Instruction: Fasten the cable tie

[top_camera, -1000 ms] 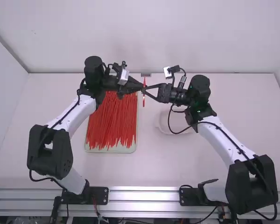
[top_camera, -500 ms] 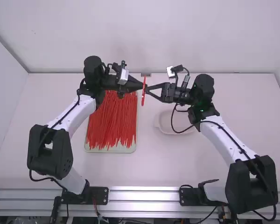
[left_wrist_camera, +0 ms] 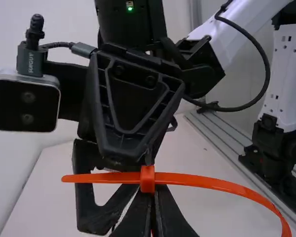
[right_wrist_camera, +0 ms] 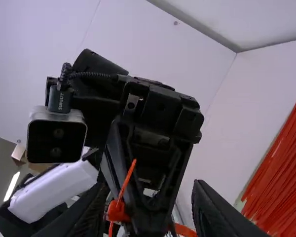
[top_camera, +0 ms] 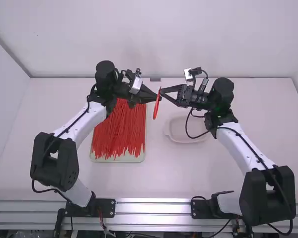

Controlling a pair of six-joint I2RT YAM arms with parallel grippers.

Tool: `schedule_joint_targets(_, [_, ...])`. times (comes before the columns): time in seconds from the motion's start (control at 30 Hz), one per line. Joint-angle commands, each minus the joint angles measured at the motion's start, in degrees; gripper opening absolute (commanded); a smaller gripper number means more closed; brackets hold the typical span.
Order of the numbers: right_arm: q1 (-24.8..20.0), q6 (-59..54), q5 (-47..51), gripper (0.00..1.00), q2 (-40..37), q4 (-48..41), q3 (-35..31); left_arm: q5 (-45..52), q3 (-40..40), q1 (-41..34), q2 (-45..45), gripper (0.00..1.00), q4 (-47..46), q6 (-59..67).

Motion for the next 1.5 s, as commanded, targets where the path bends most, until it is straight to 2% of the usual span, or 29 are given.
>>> schedule_joint_targets(0.0, [0.2,1.03,-0.66,0.45,0.33,1.42,-0.04,0.76,1.01,-0.48,-0.22,0.02,-0.02,-0.55])
schedule_joint_targets(0.13, [0.2,2.03,-0.63,0.34,0.33,2.75,-0.04,0.81,1.01,-0.46,-0.22,0.02,-0.55,-0.52])
schedule_joint_targets(0.23, [0.2,1.86,-0.76,0.3,0.33,2.69,-0.02,0.83,1.01,-0.52,-0.22,0.02,-1.29,-0.57])
schedule_joint_targets(0.63, [0.2,2.05,-0.66,0.27,0.33,2.69,-0.02,0.59,1.01,-1.9,-0.22,0.02,-1.68,0.09])
schedule_joint_targets(0.7, [0.2,2.08,-0.68,0.2,0.33,2.69,-0.02,0.57,1.01,-1.9,-0.22,0.02,-1.68,0.07])
schedule_joint_targets(0.73, [0.2,2.05,-0.68,0.06,0.33,2.71,-0.02,0.57,1.01,-1.84,-0.22,0.02,-1.66,0.09])
schedule_joint_targets(0.77, [0.2,2.05,-0.68,0.0,0.33,2.69,-0.02,0.57,1.01,-1.84,-0.22,0.02,-1.66,0.07])
schedule_joint_targets(1.0, [0.2,0.94,-0.7,0.0,0.33,2.49,-0.02,-3.61,1.01,-1.84,-0.22,0.02,-5.16,0.17])
schedule_joint_targets(1.23, [0.15,-1.4,-1.09,0.0,0.33,2.47,-0.02,-5.44,1.01,-1.73,-0.22,0.02,-22.77,14.51])
schedule_joint_targets(1.47, [0.13,-1.44,-1.05,0.0,0.33,2.51,-0.02,-5.44,1.01,-1.44,-0.22,0.02,-33.07,20.37])
